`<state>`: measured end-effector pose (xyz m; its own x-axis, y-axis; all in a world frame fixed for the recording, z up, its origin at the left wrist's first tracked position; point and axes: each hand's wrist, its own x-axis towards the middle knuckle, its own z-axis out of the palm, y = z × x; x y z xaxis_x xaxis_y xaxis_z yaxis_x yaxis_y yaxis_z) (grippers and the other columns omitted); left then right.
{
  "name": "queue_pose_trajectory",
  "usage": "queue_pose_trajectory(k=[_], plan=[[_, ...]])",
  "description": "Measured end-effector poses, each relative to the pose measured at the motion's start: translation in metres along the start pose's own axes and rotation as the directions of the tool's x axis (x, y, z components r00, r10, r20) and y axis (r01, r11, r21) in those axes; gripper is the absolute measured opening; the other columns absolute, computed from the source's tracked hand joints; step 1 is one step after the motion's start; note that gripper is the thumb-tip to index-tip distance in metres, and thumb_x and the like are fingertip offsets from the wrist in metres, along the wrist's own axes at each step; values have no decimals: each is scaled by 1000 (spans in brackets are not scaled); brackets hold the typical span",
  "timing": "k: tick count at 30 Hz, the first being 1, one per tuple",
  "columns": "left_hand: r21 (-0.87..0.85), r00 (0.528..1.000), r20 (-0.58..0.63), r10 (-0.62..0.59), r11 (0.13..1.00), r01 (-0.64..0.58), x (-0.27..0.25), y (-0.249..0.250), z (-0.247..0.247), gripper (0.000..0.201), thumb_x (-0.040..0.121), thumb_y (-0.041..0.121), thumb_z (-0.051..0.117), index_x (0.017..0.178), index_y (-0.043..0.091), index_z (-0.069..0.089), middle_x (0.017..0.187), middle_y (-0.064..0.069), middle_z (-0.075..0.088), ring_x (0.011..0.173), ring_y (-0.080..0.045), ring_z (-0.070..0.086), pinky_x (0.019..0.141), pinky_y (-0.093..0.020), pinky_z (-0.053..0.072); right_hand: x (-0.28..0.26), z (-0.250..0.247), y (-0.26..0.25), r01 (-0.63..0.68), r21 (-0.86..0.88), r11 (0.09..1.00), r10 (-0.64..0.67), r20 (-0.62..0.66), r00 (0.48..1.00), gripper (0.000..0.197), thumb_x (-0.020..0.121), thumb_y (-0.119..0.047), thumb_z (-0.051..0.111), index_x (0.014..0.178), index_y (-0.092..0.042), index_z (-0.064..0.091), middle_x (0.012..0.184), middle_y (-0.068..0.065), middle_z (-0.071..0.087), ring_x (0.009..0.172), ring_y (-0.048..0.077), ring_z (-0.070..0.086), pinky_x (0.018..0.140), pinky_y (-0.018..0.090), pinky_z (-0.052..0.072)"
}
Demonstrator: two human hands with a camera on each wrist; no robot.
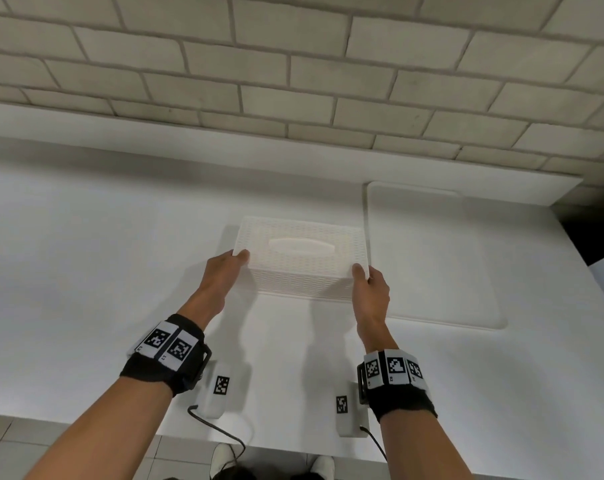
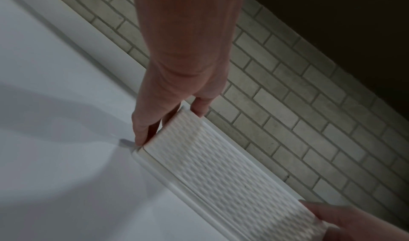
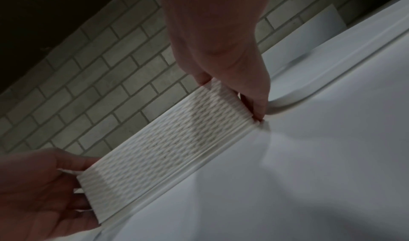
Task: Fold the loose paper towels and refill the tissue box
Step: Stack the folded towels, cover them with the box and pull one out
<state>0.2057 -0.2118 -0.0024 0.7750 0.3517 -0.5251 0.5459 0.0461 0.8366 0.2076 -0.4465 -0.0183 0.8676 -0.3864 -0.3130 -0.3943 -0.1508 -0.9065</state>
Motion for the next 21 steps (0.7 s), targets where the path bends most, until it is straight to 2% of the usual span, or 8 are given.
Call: queue_pose_trajectory(k=[2, 4, 7, 9, 11, 15, 18, 21], plan=[[3, 1000, 4, -1, 1000, 1, 0, -2, -2, 55, 85, 33, 60, 136, 13, 54, 139, -4, 57, 130, -27, 50, 113, -46, 35, -1, -1, 1, 9, 12, 1000, -9, -21, 1000, 35, 97, -31, 51, 124, -11, 60, 105, 2, 62, 102, 21, 55, 92, 32, 42], [12, 1000, 3, 14, 1000, -14, -4, -1, -2, 53, 86, 32, 59, 135, 14, 54, 138, -4, 57, 129, -26, 50, 113, -46, 36, -2, -1, 1, 24, 14, 1000, -23, -42, 999, 31, 97, -28, 51, 120, -12, 63, 100, -1, 61, 101, 21, 56, 92, 32, 43], [36, 999, 5, 43, 998, -43, -9, -1, -1, 39, 91, 25, 55, 128, 14, 61, 132, -3, 62, 126, -26, 52, 110, -42, 37, -7, -1, 3, 46, 16, 999, -45, -61, 997, 28, 97, -26, 50, 118, -13, 65, 101, -1, 64, 101, 22, 58, 94, 35, 46], [38, 998, 12, 55, 998, -56, -9, -3, 0, 33, 93, 23, 53, 123, 13, 63, 129, -3, 63, 122, -25, 54, 107, -39, 38, -10, -1, 6, 64, 28, 998, -62, -56, 997, 26, 97, -25, 49, 114, -14, 66, 102, 0, 66, 99, 22, 59, 86, 31, 45], [46, 998, 15, 62, 997, -62, -10, -4, 0, 37, 94, 24, 53, 127, 13, 60, 133, -3, 61, 124, -25, 52, 108, -39, 37, -13, 0, 7, 87, 22, 996, -86, -48, 995, 26, 98, -24, 47, 114, -14, 65, 102, 2, 66, 96, 22, 59, 82, 28, 41], [40, 999, 35, 37, 998, -38, -9, -6, -3, 53, 90, 36, 54, 140, 17, 50, 143, -3, 53, 133, -26, 47, 114, -45, 34, -16, 0, 6, 89, -28, 996, -90, -34, 995, 33, 100, -26, 43, 120, -11, 65, 110, 6, 68, 97, 21, 59, 85, 28, 43], [51, 999, 23, 49, 997, -50, -12, -12, -7, 51, 93, 39, 49, 139, 19, 51, 143, -4, 53, 133, -28, 47, 114, -46, 34, -18, 1, 7, 26, 11, 1000, -26, -27, 999, 36, 99, -23, 41, 124, -11, 63, 116, 5, 67, 106, 23, 58, 97, 32, 45], [79, 995, 22, 95, 992, -96, -17, -22, -16, 40, 96, 36, 47, 131, 20, 59, 133, -2, 61, 128, -26, 52, 112, -44, 37, -23, 0, 11, 52, -16, 999, -52, -13, 999, 34, 99, -19, 38, 122, -14, 64, 103, -4, 63, 99, 19, 55, 90, 27, 39]])
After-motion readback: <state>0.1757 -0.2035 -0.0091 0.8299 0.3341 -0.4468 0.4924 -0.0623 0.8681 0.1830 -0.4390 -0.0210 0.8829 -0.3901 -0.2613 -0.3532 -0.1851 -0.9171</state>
